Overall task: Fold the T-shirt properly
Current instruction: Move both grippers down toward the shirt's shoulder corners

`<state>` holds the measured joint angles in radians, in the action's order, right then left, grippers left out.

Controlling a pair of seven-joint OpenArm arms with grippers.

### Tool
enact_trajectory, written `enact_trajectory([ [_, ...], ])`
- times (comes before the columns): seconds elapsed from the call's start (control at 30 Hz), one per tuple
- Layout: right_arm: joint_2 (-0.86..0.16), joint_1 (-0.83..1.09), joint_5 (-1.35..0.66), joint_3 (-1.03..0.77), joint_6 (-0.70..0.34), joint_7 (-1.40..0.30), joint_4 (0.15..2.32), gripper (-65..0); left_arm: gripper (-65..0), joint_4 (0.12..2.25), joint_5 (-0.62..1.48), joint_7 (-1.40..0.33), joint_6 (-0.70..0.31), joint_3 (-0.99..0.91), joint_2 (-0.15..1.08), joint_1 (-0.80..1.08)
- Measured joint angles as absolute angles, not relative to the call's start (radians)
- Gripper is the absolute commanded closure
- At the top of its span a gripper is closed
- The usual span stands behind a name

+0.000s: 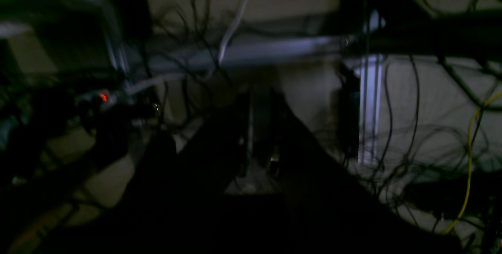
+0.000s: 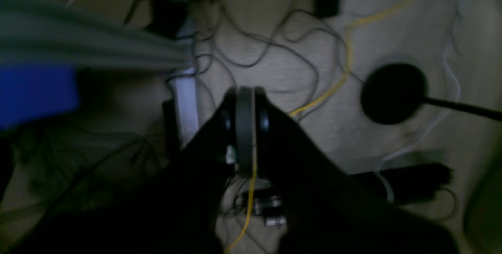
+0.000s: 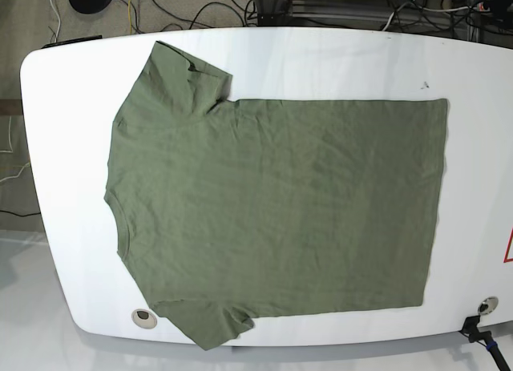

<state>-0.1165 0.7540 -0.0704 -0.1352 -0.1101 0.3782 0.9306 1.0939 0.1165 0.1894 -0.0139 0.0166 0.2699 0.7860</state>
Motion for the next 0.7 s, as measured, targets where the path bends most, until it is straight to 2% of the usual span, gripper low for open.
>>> enact_trajectory([
  [0.27,-0.126,0.891,-0.172,-0.316,-0.119,0.338,1.252,0.0,0.0,1.427,0.12,0.118,-0.022,0.003,0.3,0.91],
  [0.3,-0.131,0.913,-0.188,-0.343,-0.117,0.379,1.31,0.0,0.0,1.495,0.121,0.173,-0.015,-0.015,0.298,0.931],
  [0.33,-0.133,0.922,-0.184,-0.36,-0.117,0.325,1.343,0.0,0.0,1.538,0.12,0.094,-0.016,-0.028,0.295,0.939],
  [0.37,-0.126,0.948,-0.185,-0.373,-0.117,0.374,1.4,0.0,0.0,1.604,0.125,0.163,-0.015,-0.048,0.293,0.977],
  [0.47,-0.12,0.982,-0.185,-0.41,-0.129,0.309,1.496,0.0,0.0,1.716,0.117,0.09,-0.023,-0.097,0.283,1.023],
  [0.5,-0.125,0.994,-0.212,-0.432,-0.131,0.37,1.553,0.0,0.0,1.777,0.125,0.149,-0.019,-0.121,0.283,1.034],
  [0.53,-0.128,0.989,-0.215,-0.449,-0.131,0.299,1.58,0.0,0.0,1.787,0.132,0.093,-0.019,-0.128,0.283,1.024],
  [0.7,-0.125,0.996,-0.258,-0.461,-0.144,0.282,1.705,-0.7,-1.2,1.861,0.155,0.123,-0.026,-0.162,0.272,1.042],
])
